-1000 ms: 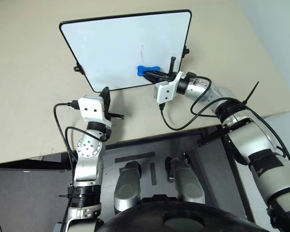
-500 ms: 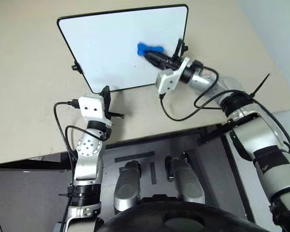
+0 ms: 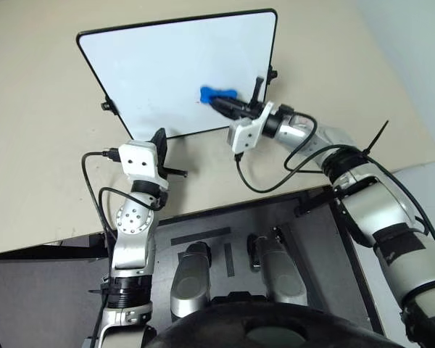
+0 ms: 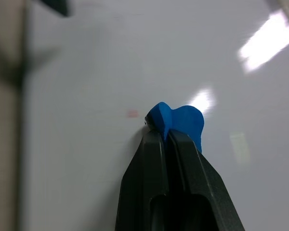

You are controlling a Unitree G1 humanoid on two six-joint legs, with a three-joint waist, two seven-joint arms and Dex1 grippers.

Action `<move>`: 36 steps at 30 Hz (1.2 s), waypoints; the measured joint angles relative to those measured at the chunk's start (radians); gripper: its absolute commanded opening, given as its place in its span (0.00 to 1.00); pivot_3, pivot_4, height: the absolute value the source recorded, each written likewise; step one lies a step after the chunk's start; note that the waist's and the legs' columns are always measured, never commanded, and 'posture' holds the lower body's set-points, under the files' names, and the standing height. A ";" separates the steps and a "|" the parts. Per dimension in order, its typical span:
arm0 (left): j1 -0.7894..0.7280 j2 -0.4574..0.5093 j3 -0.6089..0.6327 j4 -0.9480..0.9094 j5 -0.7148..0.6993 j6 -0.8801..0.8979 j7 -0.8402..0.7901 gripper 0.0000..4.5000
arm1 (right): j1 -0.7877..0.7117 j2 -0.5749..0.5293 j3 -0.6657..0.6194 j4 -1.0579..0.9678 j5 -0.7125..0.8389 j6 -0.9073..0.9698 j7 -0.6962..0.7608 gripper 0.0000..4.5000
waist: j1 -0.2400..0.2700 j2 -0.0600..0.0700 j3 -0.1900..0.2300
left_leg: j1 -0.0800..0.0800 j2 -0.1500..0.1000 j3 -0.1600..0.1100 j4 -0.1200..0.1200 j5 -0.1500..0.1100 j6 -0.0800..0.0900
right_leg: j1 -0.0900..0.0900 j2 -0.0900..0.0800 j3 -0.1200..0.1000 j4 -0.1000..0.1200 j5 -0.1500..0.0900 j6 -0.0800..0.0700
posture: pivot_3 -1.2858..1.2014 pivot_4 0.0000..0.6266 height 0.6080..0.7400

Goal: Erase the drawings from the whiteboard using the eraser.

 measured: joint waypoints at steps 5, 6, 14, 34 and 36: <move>0.000 0.001 0.000 0.000 0.000 0.000 -0.001 0.00 | 0.011 0.003 0.001 0.012 0.000 0.005 0.018 0.00 | 0.000 0.000 0.000 | 0.000 0.000 0.000 0.000 0.000 0.000 | -0.001 0.000 0.000 0.000 0.000 0.000 | 0.52 0.24 1.00; 0.000 0.001 0.000 0.000 0.000 0.000 -0.002 0.00 | 0.011 0.003 0.001 0.011 0.000 0.005 0.018 0.00 | 0.000 0.000 0.000 | -0.001 0.000 0.000 0.000 0.000 0.000 | -0.001 0.000 0.000 0.000 0.000 0.000 | 0.52 0.24 1.00; -0.002 0.002 0.000 0.000 0.000 0.000 -0.004 0.00 | 0.002 -0.002 0.001 -0.012 -0.033 0.012 -0.014 0.00 | 0.000 0.000 0.000 | -0.002 0.000 0.000 0.000 -0.001 0.000 | -0.004 0.000 0.000 0.000 0.001 -0.001 | 0.52 0.24 1.00; -0.005 0.001 -0.003 0.008 0.000 -0.001 -0.004 0.00 | -0.025 0.070 0.014 -0.031 -0.009 0.022 0.039 0.00 | -0.002 0.000 0.000 | -0.002 0.000 0.000 0.000 -0.003 0.002 | -0.010 0.001 -0.001 -0.001 0.004 -0.003 | 0.52 0.24 1.00; -0.005 0.001 -0.003 0.008 0.000 -0.001 -0.004 0.00 | -0.021 0.085 0.025 -0.010 -0.010 0.028 0.060 0.00 | -0.002 0.000 0.000 | -0.002 0.000 0.000 0.000 -0.004 0.002 | -0.010 0.000 -0.001 -0.002 0.004 -0.003 | 0.52 0.24 1.00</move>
